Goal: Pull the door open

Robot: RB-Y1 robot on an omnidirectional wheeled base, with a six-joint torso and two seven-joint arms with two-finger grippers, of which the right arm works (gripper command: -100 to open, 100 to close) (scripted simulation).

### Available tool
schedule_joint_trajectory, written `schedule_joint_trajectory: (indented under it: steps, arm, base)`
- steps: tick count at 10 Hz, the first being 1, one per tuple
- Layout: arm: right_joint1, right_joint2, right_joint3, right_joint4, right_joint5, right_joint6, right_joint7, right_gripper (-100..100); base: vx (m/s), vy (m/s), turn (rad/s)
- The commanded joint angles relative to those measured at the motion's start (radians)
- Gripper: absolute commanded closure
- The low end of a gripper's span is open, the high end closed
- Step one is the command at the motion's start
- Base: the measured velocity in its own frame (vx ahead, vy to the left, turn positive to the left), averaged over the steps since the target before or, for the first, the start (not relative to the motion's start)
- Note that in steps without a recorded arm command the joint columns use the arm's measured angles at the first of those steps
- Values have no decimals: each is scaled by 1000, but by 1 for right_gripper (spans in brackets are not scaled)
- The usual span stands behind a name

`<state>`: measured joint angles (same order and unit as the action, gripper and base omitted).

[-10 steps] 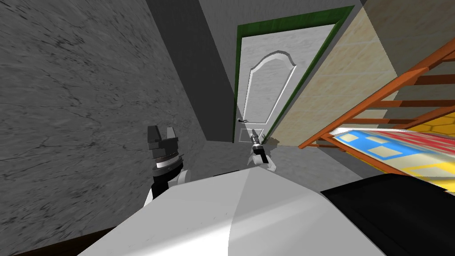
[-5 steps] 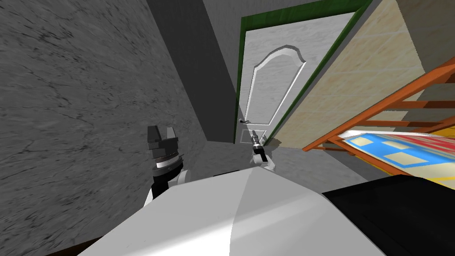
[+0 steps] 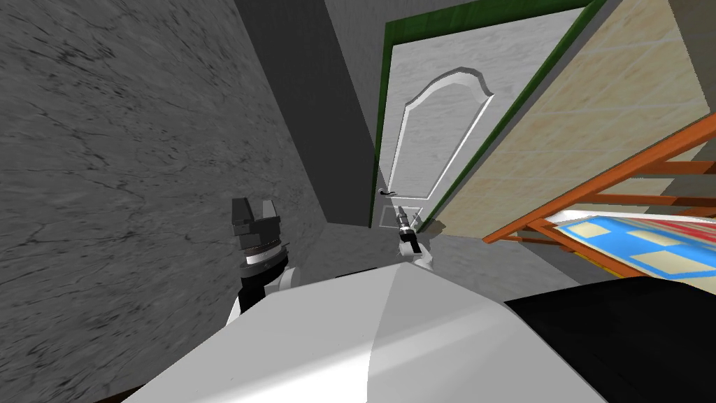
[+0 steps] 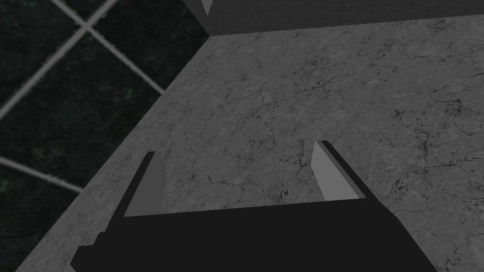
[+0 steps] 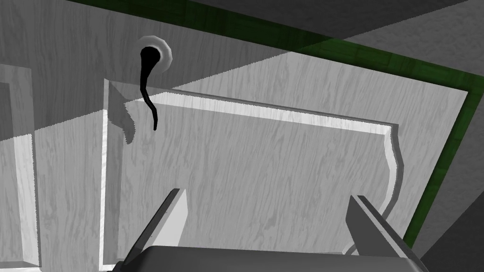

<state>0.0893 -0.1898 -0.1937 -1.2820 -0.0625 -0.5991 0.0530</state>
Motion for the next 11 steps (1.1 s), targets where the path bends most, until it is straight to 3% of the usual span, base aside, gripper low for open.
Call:
schedule_joint_trajectory:
  steps: [1, 2, 7, 9, 11]
  arm:
    - [-22, -9, -13, 50, -2, -11, -6, -100]
    - [-22, -9, -13, 61, -2, -11, -6, -100]
    - [-99, -36, -55, 234, -7, -39, -23, -100]
    - [-114, -41, -62, 266, -9, -44, -26, -100]
    - [-143, -50, -78, 331, -11, -55, -32, -100]
  base:
    - [91, -11, 56]
    - [69, -13, 17]
    - [87, -5, 50]
    - [87, -10, 32]
    - [63, -13, 41]
